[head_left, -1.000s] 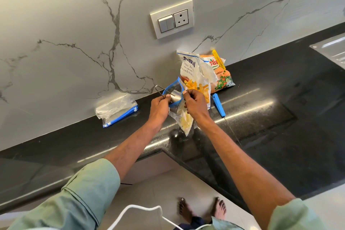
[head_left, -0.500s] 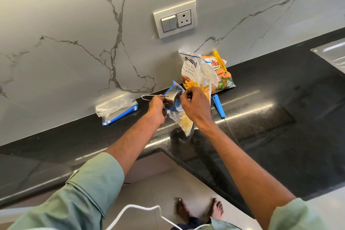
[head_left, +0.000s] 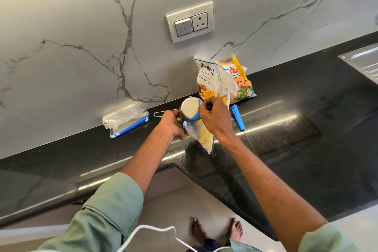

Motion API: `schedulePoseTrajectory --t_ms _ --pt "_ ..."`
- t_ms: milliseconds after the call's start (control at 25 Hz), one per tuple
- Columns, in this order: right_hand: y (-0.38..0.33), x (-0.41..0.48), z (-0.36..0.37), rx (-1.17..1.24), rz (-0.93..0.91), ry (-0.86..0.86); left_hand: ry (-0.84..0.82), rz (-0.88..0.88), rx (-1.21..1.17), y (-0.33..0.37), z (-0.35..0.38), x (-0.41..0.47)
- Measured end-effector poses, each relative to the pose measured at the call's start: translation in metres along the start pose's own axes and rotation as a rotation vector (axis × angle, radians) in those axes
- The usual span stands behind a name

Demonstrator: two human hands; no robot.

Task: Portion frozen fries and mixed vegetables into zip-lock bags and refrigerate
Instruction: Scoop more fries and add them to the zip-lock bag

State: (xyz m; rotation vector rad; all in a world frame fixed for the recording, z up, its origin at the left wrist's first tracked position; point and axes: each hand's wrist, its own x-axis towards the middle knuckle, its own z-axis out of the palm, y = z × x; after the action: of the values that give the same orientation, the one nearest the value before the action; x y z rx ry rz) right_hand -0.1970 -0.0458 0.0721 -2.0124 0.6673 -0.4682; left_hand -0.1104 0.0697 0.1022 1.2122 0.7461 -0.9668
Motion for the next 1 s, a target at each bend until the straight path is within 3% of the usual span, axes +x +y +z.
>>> schedulePoseTrajectory --t_ms 240,400,480,720,840,1000 --pt "0.011 0.007 -0.008 0.006 0.050 0.009 -0.068 0.086 0.086 -0.002 -0.001 0.010" --pt "0.010 0.006 -0.007 0.047 0.053 0.026 0.010 0.381 0.365 -0.013 0.007 0.011" --pt "0.011 0.005 -0.007 0.063 0.071 0.054 -0.039 0.476 0.500 -0.018 0.005 0.008" --pt "0.019 0.009 -0.021 0.028 0.137 0.113 -0.279 0.446 0.557 -0.019 -0.008 0.003" --pt "0.024 0.009 -0.027 0.038 0.163 0.096 -0.374 0.330 0.436 -0.014 -0.022 0.009" --pt "0.025 0.007 -0.029 0.097 0.151 0.033 -0.380 0.229 0.306 -0.014 -0.027 0.015"
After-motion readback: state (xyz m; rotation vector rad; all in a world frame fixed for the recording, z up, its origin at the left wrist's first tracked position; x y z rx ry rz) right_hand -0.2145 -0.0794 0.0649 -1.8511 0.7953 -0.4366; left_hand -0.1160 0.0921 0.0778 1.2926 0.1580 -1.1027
